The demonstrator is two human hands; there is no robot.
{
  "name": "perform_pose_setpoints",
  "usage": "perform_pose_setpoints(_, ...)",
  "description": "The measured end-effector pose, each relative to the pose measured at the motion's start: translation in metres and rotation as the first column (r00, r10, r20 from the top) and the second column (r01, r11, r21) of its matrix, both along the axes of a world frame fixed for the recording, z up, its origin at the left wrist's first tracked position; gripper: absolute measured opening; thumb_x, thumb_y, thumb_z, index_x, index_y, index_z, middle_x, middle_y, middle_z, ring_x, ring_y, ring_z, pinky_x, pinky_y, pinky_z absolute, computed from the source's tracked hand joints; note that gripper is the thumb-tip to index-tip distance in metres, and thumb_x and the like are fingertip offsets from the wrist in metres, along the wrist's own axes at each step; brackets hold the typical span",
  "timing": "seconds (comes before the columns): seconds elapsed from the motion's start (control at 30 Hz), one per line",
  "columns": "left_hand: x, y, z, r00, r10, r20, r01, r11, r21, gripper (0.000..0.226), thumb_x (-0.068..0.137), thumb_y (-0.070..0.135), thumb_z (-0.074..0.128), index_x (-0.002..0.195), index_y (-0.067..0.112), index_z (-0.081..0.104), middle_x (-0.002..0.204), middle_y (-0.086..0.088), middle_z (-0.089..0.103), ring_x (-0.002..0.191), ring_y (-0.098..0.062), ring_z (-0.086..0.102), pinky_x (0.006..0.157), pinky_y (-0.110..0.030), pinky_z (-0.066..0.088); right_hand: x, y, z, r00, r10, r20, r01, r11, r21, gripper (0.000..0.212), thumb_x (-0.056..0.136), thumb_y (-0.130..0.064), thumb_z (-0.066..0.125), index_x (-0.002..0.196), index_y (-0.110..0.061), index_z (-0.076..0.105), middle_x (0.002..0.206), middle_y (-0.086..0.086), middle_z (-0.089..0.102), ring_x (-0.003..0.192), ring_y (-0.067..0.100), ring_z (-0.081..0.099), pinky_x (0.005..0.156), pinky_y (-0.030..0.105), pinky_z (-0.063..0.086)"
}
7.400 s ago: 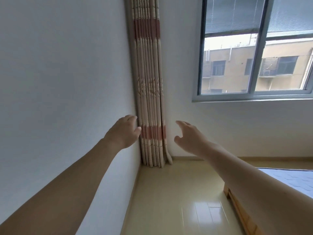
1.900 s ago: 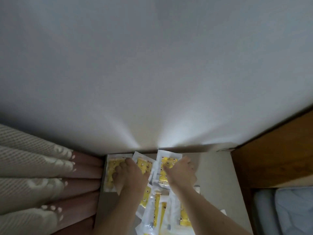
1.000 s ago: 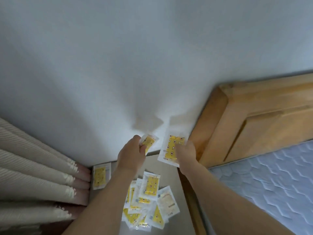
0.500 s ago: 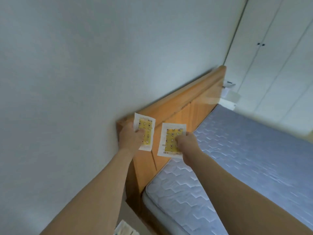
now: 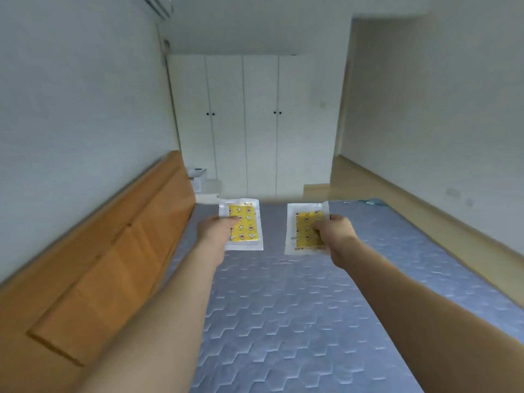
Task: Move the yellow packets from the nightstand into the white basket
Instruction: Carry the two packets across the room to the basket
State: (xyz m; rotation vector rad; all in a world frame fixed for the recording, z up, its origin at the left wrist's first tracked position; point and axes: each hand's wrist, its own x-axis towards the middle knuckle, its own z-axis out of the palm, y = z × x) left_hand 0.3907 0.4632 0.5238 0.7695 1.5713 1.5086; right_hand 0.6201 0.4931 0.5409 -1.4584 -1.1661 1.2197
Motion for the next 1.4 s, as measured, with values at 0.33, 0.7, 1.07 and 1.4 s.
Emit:
perform_pose_setpoints(0.33,0.374,0.072,0.059,0.898,-0.430,-0.089,0.438,0.894,0.099,0.012,0.081,0.007,0.074,0.088,0.015,0.069,0.096,-0.008,0.074,0.088,-0.030,0.072,0.081,-0.039,0.058,0.375,-0.010,0.038,0.890,-0.455,0.007,0.454,0.889,0.052,0.013,0.092,-0.005,0.050,0.100,-0.010,0.059,0.114,0.018,0.066,0.109,0.035,0.063,0.096,0.052,0.050)
perform_pose_setpoints(0.7,0.688,0.144,0.063,0.672,-0.722,-0.164,0.739,0.668,0.091,0.012,0.083,0.005,0.072,0.092,0.013,0.069,0.099,-0.011,0.074,0.091,-0.030,0.072,0.081,-0.043,0.059,0.656,-0.011,0.027,0.731,-0.675,-0.098,0.680,0.732,0.037,0.013,0.090,-0.003,0.051,0.093,-0.013,0.058,0.108,0.013,0.068,0.101,0.034,0.066,0.094,0.051,0.052)
perform_pose_setpoints(1.07,0.947,0.290,0.076,0.480,-0.851,-0.213,0.876,0.456,0.155,0.014,0.085,0.010,0.071,0.098,0.015,0.070,0.099,-0.007,0.074,0.091,-0.026,0.072,0.087,-0.044,0.057,0.892,0.105,0.050,0.602,-0.798,-0.043,0.796,0.595,0.112,0.023,0.090,-0.002,0.046,0.106,-0.011,0.059,0.107,0.014,0.068,0.094,0.035,0.068,0.087,0.050,0.055)
perform_pose_setpoints(1.4,1.219,0.375,0.040,0.407,-0.888,-0.215,0.911,0.378,0.165,0.019,0.078,0.016,0.072,0.095,0.007,0.070,0.087,-0.005,0.066,0.079,-0.022,0.059,0.079,-0.038,0.052,1.118,0.161,0.032,0.473,-0.880,-0.037,0.877,0.467,0.114,0.025,0.089,0.003,0.043,0.085,-0.013,0.062,0.106,0.017,0.070,0.092,0.035,0.070,0.085,0.054,0.056)
